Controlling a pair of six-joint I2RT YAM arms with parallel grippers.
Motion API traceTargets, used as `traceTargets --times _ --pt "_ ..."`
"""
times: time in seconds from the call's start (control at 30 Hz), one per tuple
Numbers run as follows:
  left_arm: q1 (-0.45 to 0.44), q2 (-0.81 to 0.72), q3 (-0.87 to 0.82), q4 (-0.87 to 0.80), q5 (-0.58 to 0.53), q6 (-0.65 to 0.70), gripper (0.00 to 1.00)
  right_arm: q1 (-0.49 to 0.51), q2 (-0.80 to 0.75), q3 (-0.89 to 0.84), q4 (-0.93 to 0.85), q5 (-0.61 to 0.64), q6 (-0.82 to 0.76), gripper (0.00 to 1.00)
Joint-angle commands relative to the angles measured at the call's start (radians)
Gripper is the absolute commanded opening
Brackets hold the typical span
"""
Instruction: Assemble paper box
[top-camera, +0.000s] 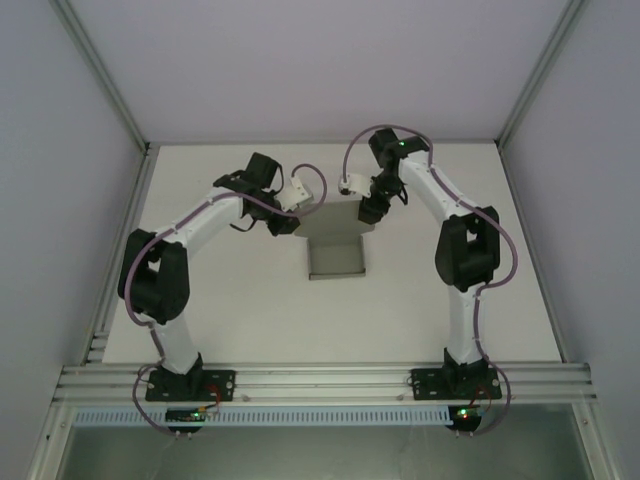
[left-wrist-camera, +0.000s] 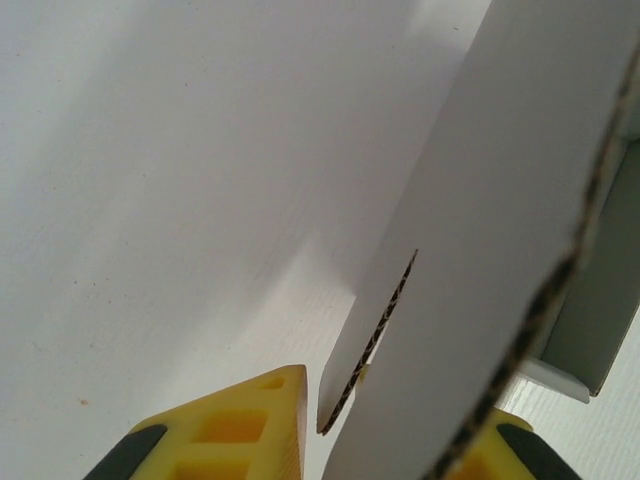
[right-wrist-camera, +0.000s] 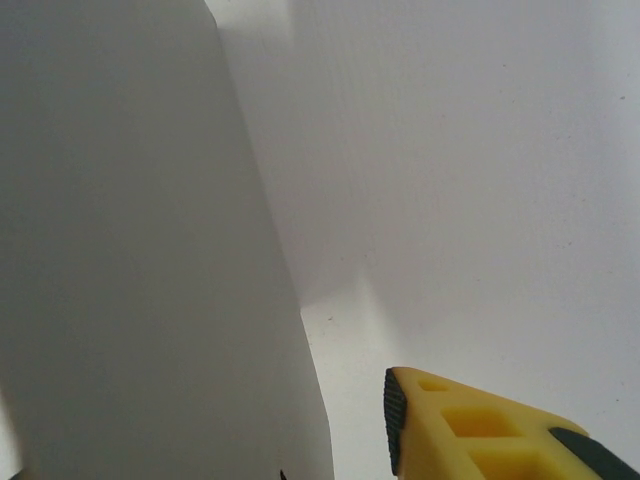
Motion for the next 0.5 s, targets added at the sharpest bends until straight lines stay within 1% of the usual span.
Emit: traceTargets --times 0.0,0.17,0.33,0.37,0.4,0.47 --pt "-0.009 0.005 0.022 0.007 0.017 0.005 0.26 -0.012 -0.027 -0.025 -0.028 0.015 -0.003 0.4" --pt "-0.011 0.022 0.045 0.0 0.017 0.018 0.27 -0.022 -0.025 -0.019 -0.04 0.035 -0.004 0.4" --pt "-0.012 0.048 0.076 -0.022 0.028 0.036 0.25 -0.023 -0.027 -0.021 -0.057 0.037 -0.009 0.4" --pt "-0.012 0.051 0.078 -0.021 0.031 0.036 0.23 -0.023 -0.025 -0.022 -0.056 0.041 -0.009 0.4" --pt "-0.012 0.052 0.081 -0.019 0.033 0.036 0.2 -0.024 -0.022 -0.022 -0.05 0.042 -0.008 0.37" --pt "-0.012 0.056 0.082 -0.019 0.035 0.039 0.12 -0.023 -0.02 -0.023 -0.034 0.038 -0.002 0.28"
